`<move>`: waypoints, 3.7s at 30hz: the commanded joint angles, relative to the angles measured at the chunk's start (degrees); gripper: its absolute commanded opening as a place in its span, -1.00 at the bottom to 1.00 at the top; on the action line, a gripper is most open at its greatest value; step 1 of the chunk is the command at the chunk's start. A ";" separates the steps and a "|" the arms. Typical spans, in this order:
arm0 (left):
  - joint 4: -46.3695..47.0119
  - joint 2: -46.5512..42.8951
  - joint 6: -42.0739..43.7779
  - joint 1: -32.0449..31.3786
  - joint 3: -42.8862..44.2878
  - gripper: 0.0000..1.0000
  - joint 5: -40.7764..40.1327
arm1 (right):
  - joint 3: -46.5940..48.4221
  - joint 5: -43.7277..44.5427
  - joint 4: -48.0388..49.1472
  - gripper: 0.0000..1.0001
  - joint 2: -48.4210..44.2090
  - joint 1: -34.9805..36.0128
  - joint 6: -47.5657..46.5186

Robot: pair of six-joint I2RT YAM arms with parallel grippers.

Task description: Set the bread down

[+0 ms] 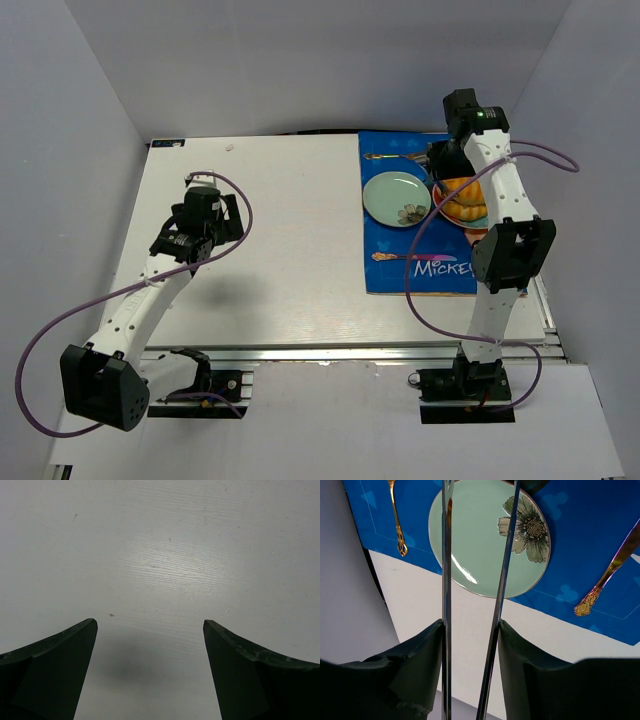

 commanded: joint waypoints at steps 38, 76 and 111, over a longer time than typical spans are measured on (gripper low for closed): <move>0.85 -1.69 1.83 -0.18 0.06 0.96 -4.03 | -15.17 4.02 8.97 -1.00 -16.72 2.91 1.01; -0.99 -1.25 -1.42 -0.18 5.51 0.97 -3.94 | -43.64 -13.91 22.16 -1.00 -34.57 12.14 -57.35; -2.67 1.12 -1.86 -0.18 6.48 0.96 -6.22 | -38.54 -9.16 23.65 -0.47 -25.42 7.74 -58.67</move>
